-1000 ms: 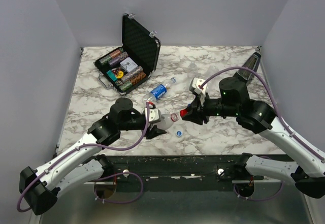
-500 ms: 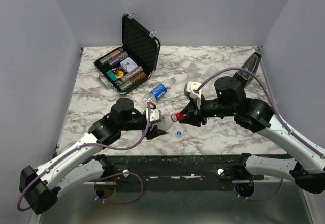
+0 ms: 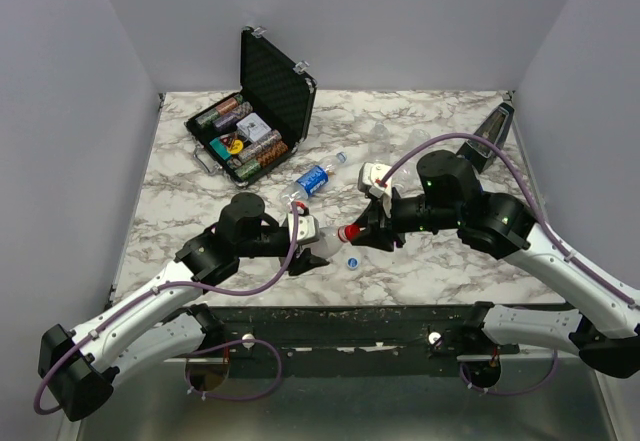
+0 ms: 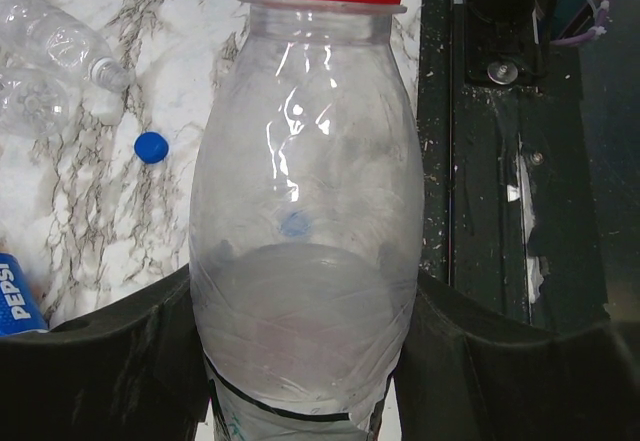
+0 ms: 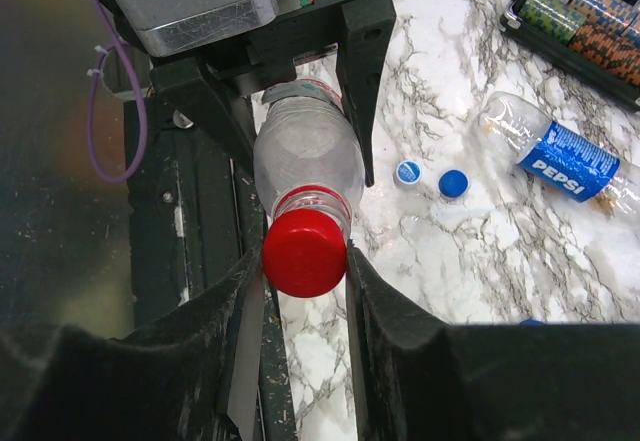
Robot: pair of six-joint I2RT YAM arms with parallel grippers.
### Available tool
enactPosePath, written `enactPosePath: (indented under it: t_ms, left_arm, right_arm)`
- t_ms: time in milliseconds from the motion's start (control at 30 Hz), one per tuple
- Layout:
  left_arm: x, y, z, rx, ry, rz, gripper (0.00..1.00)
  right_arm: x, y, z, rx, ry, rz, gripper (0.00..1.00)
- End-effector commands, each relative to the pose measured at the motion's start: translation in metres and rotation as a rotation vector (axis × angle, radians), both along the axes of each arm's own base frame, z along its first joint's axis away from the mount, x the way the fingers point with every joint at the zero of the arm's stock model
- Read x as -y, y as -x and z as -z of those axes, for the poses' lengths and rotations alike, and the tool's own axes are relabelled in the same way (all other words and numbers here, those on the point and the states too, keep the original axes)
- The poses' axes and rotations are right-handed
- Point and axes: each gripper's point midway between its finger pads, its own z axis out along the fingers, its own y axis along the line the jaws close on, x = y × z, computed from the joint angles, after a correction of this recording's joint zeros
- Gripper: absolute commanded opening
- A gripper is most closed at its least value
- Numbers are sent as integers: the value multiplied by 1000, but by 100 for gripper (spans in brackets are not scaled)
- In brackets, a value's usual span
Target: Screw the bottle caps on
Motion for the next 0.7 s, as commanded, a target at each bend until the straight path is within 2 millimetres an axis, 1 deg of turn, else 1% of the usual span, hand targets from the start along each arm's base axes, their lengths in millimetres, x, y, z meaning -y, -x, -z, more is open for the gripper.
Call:
enactPosePath:
  t_ms: [0,233,667]
  left_arm:
    - [5,9,-6,24,27,65,66]
    - [5,12,-6,26,28,78,66]
    - [7,8,-16,48,71,51,65]
  right_arm:
    - [-4,4,-2,-2,5,-32,41]
    - [-6,7,2,-14,13,-45,42]
    - [-8,9,9,-39,20,-56,45]
